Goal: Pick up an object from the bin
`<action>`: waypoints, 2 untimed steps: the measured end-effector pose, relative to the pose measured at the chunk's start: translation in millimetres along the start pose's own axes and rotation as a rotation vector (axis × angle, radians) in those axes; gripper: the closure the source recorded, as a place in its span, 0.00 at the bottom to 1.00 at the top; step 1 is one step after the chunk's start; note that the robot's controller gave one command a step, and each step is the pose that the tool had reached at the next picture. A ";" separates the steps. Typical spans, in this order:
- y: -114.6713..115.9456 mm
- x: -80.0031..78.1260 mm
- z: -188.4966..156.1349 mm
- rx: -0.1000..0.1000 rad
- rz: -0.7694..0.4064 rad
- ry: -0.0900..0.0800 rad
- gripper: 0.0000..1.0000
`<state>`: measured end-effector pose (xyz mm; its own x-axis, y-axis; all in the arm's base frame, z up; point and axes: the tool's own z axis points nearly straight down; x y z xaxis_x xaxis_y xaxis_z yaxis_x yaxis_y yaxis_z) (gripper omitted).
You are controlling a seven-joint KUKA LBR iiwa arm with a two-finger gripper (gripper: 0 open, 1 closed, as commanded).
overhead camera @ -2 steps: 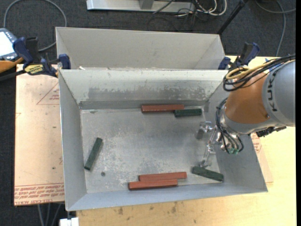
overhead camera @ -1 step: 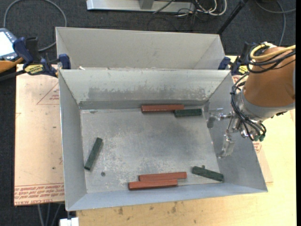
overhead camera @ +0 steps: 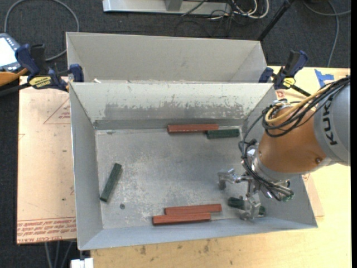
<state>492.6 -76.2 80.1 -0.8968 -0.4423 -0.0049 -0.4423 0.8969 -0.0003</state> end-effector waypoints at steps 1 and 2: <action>0.0 0.6 -0.5 -0.001 -0.003 0.003 1.00; 2.2 -13.9 -158.7 0.006 0.051 -0.006 1.00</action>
Offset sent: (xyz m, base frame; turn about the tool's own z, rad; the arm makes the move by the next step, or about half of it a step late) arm 0.0000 0.0000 0.0000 0.0000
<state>503.3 -68.4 238.8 -0.9181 -0.3961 -0.0107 -0.3961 0.9182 -0.0055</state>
